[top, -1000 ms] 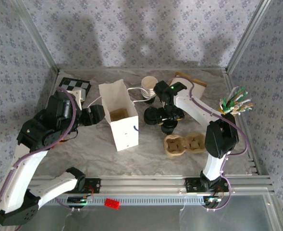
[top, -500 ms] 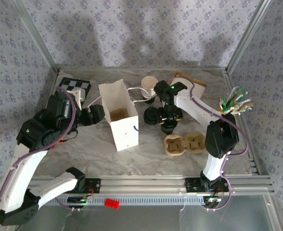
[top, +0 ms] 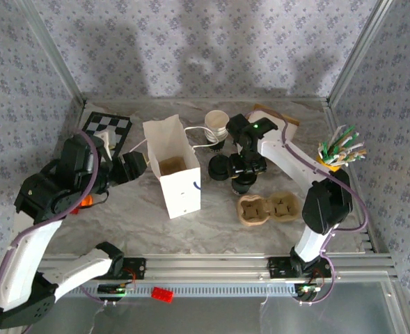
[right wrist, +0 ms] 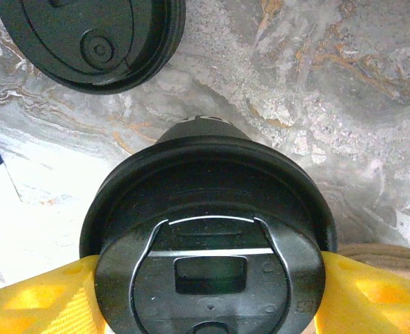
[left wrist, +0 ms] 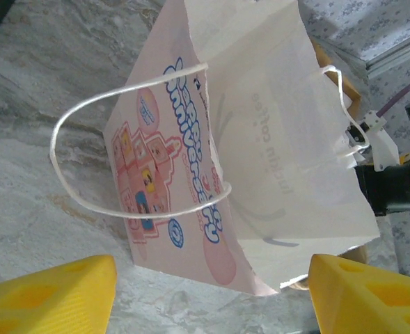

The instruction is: Pack the takeout coffee

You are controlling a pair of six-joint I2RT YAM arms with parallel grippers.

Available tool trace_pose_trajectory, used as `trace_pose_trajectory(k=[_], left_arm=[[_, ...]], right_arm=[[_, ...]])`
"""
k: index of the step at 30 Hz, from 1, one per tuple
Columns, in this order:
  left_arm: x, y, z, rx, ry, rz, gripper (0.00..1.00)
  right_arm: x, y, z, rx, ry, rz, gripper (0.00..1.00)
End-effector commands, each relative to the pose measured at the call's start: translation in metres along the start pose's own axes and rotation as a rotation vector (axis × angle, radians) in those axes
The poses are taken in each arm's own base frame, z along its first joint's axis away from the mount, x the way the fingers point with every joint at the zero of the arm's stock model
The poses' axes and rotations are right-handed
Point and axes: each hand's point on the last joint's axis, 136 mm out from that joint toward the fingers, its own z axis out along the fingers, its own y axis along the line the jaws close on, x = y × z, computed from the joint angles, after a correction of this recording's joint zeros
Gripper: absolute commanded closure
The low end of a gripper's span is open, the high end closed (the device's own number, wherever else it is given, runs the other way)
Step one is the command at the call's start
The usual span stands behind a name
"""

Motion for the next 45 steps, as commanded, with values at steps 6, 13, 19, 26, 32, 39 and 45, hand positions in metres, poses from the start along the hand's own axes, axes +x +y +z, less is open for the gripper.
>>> trace_pose_trajectory(k=[6, 13, 19, 26, 32, 39, 45], left_arm=[[0.012, -0.012, 0.006, 0.006, 0.013, -0.015, 0.29], [0.016, -0.028, 0.034, -0.003, 0.055, 0.043, 0.28], [0.014, -0.035, 0.056, -0.031, 0.064, 0.102, 0.3], [0.016, -0.025, 0.074, -0.113, 0.083, 0.151, 0.42], [0.017, -0.012, 0.073, -0.169, 0.092, 0.169, 0.58], [0.018, 0.001, 0.064, -0.192, 0.119, 0.196, 0.76], [0.019, 0.004, 0.059, -0.168, 0.162, 0.227, 0.84]], right_arm=[[0.019, -0.008, -0.037, 0.004, 0.038, 0.059, 0.32], [0.023, -0.009, -0.059, 0.007, 0.017, 0.082, 0.32], [0.028, -0.008, -0.076, 0.013, 0.004, 0.091, 0.32], [0.036, -0.007, -0.093, 0.025, -0.005, 0.101, 0.32], [0.043, -0.002, -0.104, 0.032, -0.008, 0.085, 0.32], [0.05, 0.005, -0.115, 0.03, -0.013, 0.067, 0.32], [0.054, 0.012, -0.123, 0.022, -0.021, 0.052, 0.32]])
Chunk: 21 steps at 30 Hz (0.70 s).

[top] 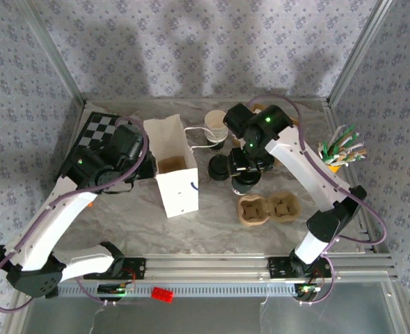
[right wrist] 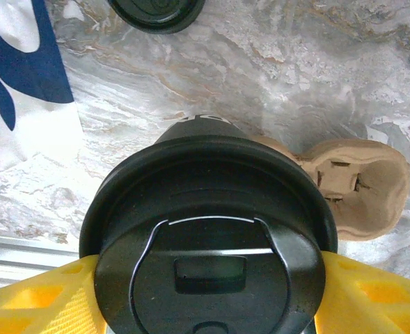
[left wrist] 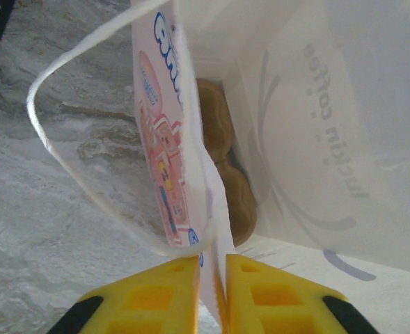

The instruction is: Pack the takeout coffee

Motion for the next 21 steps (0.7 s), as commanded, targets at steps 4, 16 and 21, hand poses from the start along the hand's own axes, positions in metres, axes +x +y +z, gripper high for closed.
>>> trace_pose_trajectory(k=[4, 16, 21], left_arm=[[0.002, 0.001, -0.016, 0.041, 0.04, 0.098, 0.85], [-0.011, 0.004, -0.011, -0.027, 0.066, 0.102, 0.59], [-0.017, -0.002, 0.004, -0.028, 0.055, 0.086, 0.58]], right_arm=[[0.019, -0.005, -0.019, 0.032, 0.017, -0.003, 0.32], [0.026, 0.008, -0.04, 0.0, 0.002, -0.02, 0.32], [0.027, 0.014, -0.047, -0.036, 0.0, -0.031, 0.33]])
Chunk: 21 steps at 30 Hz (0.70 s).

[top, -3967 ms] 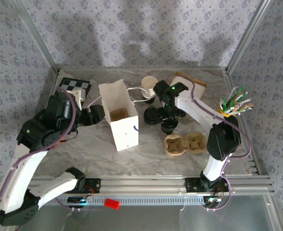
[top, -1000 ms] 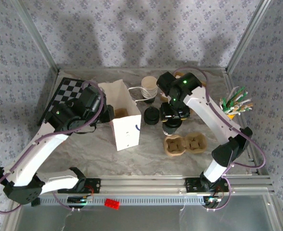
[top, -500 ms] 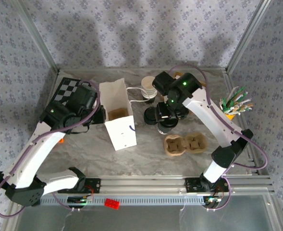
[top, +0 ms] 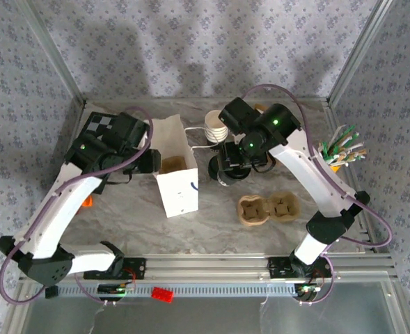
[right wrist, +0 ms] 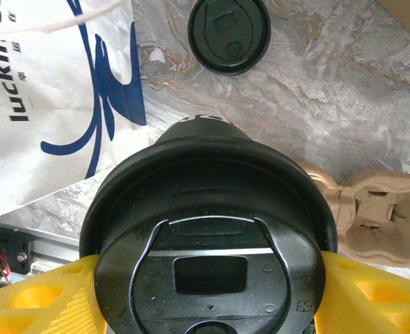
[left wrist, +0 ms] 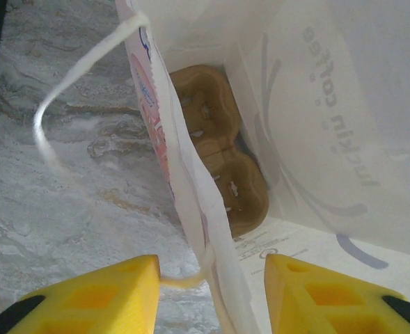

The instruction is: Pack the takeout coffee

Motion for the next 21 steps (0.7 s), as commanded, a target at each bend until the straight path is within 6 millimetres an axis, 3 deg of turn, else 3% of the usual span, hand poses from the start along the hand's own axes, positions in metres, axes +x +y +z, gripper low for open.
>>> trace_pose_trajectory(k=[1, 9, 21], left_arm=[[-0.009, -0.002, 0.001, 0.01, -0.042, -0.014, 0.61], [-0.019, -0.008, 0.004, 0.017, -0.06, 0.056, 0.85], [-0.03, -0.009, -0.001, 0.023, -0.063, 0.162, 0.93]], right_arm=[[0.034, -0.018, -0.01, 0.072, 0.138, -0.002, 0.33], [0.029, -0.006, -0.027, -0.011, 0.093, -0.024, 0.34], [0.022, 0.009, -0.048, -0.112, 0.043, -0.036, 0.35]])
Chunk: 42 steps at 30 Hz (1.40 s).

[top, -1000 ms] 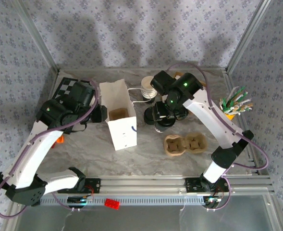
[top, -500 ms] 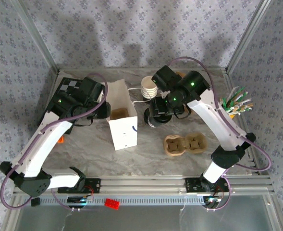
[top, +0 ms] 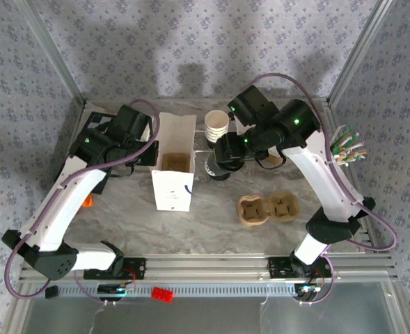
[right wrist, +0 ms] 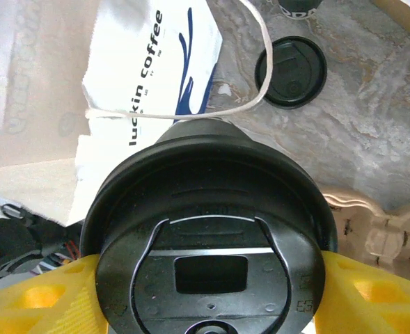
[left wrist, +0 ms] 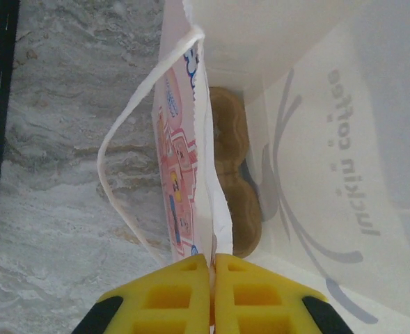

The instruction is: Pack the takeout coffee

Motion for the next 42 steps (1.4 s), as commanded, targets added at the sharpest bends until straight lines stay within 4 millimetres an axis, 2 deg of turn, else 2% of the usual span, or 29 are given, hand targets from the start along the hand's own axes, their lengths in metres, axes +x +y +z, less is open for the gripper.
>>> trace_pose_trajectory(k=[1, 9, 20, 23, 26, 35, 39, 42], left_arm=[[-0.008, -0.003, -0.006, 0.02, -0.018, 0.055, 0.93], [-0.015, 0.003, -0.008, -0.017, -0.024, 0.075, 1.0], [-0.012, 0.01, -0.004, -0.031, 0.018, 0.098, 1.0], [-0.012, 0.005, -0.004, -0.006, 0.021, 0.087, 1.0], [-0.014, -0.009, -0.008, 0.066, 0.006, 0.066, 1.0], [-0.008, -0.022, -0.016, 0.086, 0.009, 0.046, 1.0], [-0.007, -0.023, -0.013, 0.068, 0.014, 0.058, 1.0], [-0.007, -0.022, -0.012, 0.061, 0.022, 0.054, 1.0]], right_arm=[[0.036, -0.014, -0.007, 0.057, 0.153, -0.015, 0.35], [0.028, 0.006, -0.016, -0.035, 0.13, -0.022, 0.36], [0.017, 0.023, -0.033, -0.14, 0.075, -0.029, 0.36], [0.013, 0.027, -0.033, -0.163, 0.07, -0.019, 0.37], [0.008, 0.034, -0.031, -0.187, 0.065, -0.01, 0.37], [-0.016, 0.047, -0.026, -0.257, 0.027, 0.047, 0.38], [-0.018, 0.061, -0.027, -0.32, 0.036, 0.034, 0.38], [-0.019, 0.059, -0.028, -0.314, 0.029, 0.036, 0.38]])
